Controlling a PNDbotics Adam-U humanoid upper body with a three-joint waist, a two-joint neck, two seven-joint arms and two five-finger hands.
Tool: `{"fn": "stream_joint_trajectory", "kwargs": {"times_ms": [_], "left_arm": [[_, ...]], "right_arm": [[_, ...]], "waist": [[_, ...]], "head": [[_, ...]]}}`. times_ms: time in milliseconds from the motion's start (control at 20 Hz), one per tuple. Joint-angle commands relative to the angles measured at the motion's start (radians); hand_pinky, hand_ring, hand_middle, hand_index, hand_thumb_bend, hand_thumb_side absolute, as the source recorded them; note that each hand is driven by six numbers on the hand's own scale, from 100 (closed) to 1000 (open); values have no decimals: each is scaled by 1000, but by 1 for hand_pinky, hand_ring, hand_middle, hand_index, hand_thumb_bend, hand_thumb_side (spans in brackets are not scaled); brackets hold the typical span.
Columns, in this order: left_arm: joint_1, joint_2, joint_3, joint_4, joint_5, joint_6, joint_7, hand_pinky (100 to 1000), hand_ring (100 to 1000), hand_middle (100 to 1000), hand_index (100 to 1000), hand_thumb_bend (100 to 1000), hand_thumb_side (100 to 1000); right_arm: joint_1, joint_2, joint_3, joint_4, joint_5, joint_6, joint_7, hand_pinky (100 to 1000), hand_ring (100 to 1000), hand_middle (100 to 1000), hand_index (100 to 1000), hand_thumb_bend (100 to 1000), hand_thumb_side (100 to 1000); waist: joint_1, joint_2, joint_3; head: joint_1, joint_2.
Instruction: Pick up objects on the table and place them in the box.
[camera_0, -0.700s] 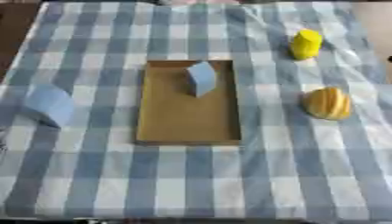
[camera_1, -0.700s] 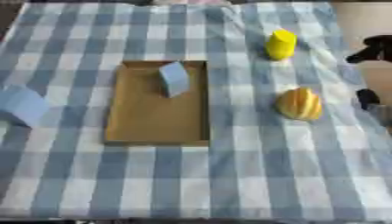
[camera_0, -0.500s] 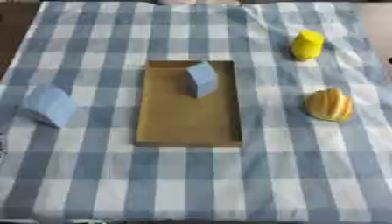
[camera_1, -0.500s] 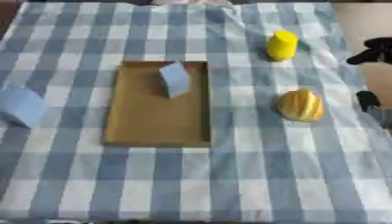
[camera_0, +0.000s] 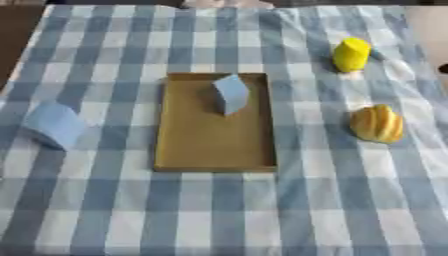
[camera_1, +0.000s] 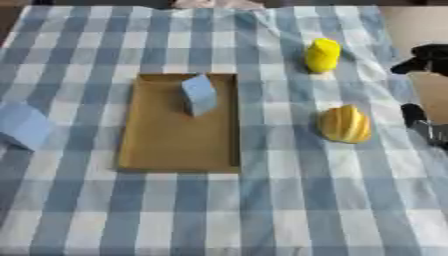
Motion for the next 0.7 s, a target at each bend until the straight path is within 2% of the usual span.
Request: {"fn": "stream_joint_trajectory", "kwargs": {"times_ms": [50, 450, 700], "left_arm": [[-7, 12, 0, -20, 1, 2, -4, 844, 746, 726, 827, 100, 719], [-15, 13, -16, -20, 10, 7, -21, 845, 746, 726, 827, 100, 722], [-17, 12, -24, -20, 15, 10, -31, 846, 746, 727, 827, 100, 725]], "right_arm": [[-35, -51, 15, 18, 7, 17, 16, 837, 994, 819, 904, 100, 421], [-178, -49, 113, 166, 24, 16, 79, 835, 992, 827, 906, 100, 493], [-253, -24, 166, 260, 65, -1, 106, 833, 992, 817, 912, 100, 469]], "waist": [[0, -12, 1], [-2, -13, 6], [-4, -14, 11]], "head": [[-9, -15], [-30, -17], [-37, -20]]}}
